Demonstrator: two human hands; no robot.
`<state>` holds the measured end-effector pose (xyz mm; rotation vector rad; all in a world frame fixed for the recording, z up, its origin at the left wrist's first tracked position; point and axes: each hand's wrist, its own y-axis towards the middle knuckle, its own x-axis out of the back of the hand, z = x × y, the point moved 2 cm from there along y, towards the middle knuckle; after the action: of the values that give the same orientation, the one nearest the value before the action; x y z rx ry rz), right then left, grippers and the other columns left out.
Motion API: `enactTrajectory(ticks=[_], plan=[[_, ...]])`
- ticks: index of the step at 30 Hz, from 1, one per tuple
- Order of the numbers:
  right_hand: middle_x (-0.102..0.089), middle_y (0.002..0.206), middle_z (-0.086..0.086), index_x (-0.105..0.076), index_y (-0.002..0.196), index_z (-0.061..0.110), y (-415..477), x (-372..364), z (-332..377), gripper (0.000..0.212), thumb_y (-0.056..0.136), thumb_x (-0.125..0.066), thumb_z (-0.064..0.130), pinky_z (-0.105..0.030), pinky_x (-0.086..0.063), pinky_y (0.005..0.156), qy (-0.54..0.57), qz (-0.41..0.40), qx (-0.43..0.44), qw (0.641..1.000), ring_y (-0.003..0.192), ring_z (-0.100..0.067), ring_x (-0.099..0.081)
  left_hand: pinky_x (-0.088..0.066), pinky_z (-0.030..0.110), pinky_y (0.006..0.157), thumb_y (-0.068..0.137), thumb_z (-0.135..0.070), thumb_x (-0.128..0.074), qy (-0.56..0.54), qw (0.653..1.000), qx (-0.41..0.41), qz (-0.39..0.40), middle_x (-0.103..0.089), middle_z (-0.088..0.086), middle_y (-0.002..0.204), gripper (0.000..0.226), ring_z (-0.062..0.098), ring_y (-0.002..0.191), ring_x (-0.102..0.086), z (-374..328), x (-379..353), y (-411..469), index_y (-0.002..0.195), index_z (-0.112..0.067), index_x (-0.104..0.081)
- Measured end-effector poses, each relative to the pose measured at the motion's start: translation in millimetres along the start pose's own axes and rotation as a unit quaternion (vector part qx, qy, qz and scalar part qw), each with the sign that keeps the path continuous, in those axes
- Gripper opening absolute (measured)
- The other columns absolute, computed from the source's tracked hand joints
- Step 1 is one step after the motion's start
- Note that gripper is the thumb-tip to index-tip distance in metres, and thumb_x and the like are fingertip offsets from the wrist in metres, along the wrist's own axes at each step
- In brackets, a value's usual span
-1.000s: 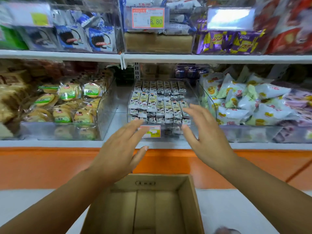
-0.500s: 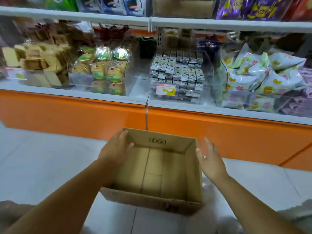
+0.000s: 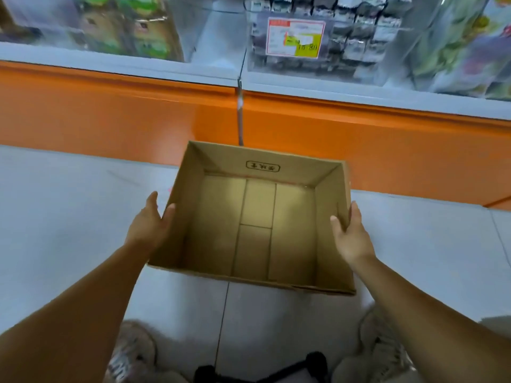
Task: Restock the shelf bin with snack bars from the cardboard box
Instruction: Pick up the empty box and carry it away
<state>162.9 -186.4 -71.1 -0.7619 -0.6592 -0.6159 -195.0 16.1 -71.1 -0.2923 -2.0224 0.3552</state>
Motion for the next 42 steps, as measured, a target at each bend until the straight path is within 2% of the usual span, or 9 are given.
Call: enactTrajectory(ticks=[3, 9, 20, 25, 30, 32, 34, 38, 42], plan=[[-0.054, 0.138, -0.013, -0.007, 0.153, 0.025, 1.4, -7.6, -6.8, 0.066, 0.099, -0.04, 0.041, -0.043, -0.045, 0.094, -0.003, -0.012, -0.013, 1.0, 0.115, -0.042, -0.055, -0.041, 0.05, 0.1, 0.102, -0.045, -0.037, 0.003, 1.0, -0.005, 0.019, -0.055, 0.023, 0.137, 0.057, 0.046, 0.122, -0.053, 4.3, -10.8, -1.3, 0.15, -0.014, -0.03], [-0.058, 0.132, -0.011, -0.019, 0.151, 0.027, 3.3, -11.8, -9.9, 0.057, 0.099, -0.042, 0.031, -0.04, -0.046, 0.088, 0.0, -0.062, -0.006, 0.998, 0.11, -0.043, -0.057, -0.046, 0.049, 0.085, 0.104, -0.035, -0.035, 0.024, 0.999, -0.026, -0.028, -0.065, 0.026, 0.114, 0.039, 0.05, 0.104, -0.059, 2.8, -18.7, -4.3, 0.13, -0.011, -0.05], [-0.057, 0.131, -0.011, -0.022, 0.149, 0.028, -10.5, 9.1, 23.9, 0.048, 0.103, -0.035, 0.027, -0.042, -0.045, 0.093, -0.047, -0.003, -0.031, 0.998, 0.111, -0.039, -0.057, -0.045, 0.046, 0.085, 0.105, -0.035, -0.034, -0.018, 0.999, 0.046, 0.017, -0.065, 0.023, 0.117, 0.039, 0.047, 0.105, -0.059, -3.0, 11.4, -26.3, 0.135, -0.016, -0.049], [-0.052, 0.139, -0.001, -0.022, 0.149, 0.033, -42.9, 30.7, 86.4, 0.05, 0.101, -0.037, 0.031, -0.039, -0.041, 0.101, -0.056, 0.046, -0.01, 0.997, 0.12, -0.031, -0.053, -0.042, 0.043, 0.08, 0.106, -0.034, -0.034, -0.048, 0.992, 0.118, -0.002, -0.064, 0.024, 0.118, 0.038, 0.045, 0.104, -0.059, 14.8, 84.0, -80.3, 0.136, -0.016, -0.049], [-0.052, 0.14, 0.006, -0.029, 0.148, 0.033, -79.5, 40.0, 170.4, 0.051, 0.099, -0.043, 0.032, -0.022, -0.036, 0.096, -0.066, 0.113, 0.026, 0.991, 0.124, -0.019, -0.051, -0.044, 0.044, 0.081, 0.106, -0.034, -0.034, -0.079, 0.975, 0.203, -0.039, -0.064, 0.021, 0.115, 0.037, 0.042, 0.102, -0.059, 43.2, 167.9, -140.8, 0.132, -0.014, -0.051], [-0.052, 0.14, 0.007, -0.03, 0.147, 0.034, -94.0, 39.7, 205.0, 0.051, 0.098, -0.044, 0.037, -0.026, -0.041, 0.099, -0.074, 0.145, 0.041, 0.986, 0.124, -0.018, -0.052, -0.044, 0.044, 0.084, 0.106, -0.033, -0.035, -0.094, 0.965, 0.239, -0.053, -0.063, 0.021, 0.12, 0.037, 0.042, 0.107, -0.058, 57.3, 199.8, -164.3, 0.132, -0.012, -0.052], [-0.058, 0.134, 0.007, -0.032, 0.144, 0.04, -108.7, 37.8, 241.0, 0.05, 0.096, -0.043, 0.041, -0.033, -0.047, 0.097, -0.081, 0.167, 0.061, 0.981, 0.117, -0.019, -0.057, -0.046, 0.046, 0.085, 0.105, -0.035, -0.035, -0.107, 0.955, 0.267, -0.076, -0.064, 0.02, 0.12, 0.038, 0.042, 0.107, -0.059, 73.5, 229.4, -186.7, 0.132, -0.014, -0.052], [-0.06, 0.116, 0.025, -0.037, 0.14, 0.043, -144.5, 27.6, 322.7, 0.045, 0.097, -0.043, 0.032, -0.022, -0.042, 0.085, -0.096, 0.201, 0.148, 0.964, 0.104, -0.008, -0.058, -0.049, 0.046, 0.085, 0.104, -0.043, -0.032, -0.186, 0.921, 0.323, -0.111, -0.064, 0.008, 0.112, 0.041, 0.031, 0.1, -0.06, 103.7, 281.4, -226.0, 0.133, -0.021, -0.05], [-0.054, 0.137, 0.015, -0.034, 0.145, 0.037, -179.1, 5.1, 400.7, 0.048, 0.098, -0.044, 0.033, -0.022, -0.039, 0.098, -0.122, 0.229, 0.198, 0.945, 0.123, -0.01, -0.051, -0.049, 0.042, 0.085, 0.103, -0.047, -0.03, -0.239, 0.886, 0.37, -0.143, -0.064, 0.004, 0.112, 0.041, 0.027, 0.099, -0.061, 131.1, 332.1, -250.0, 0.133, -0.027, -0.049]])
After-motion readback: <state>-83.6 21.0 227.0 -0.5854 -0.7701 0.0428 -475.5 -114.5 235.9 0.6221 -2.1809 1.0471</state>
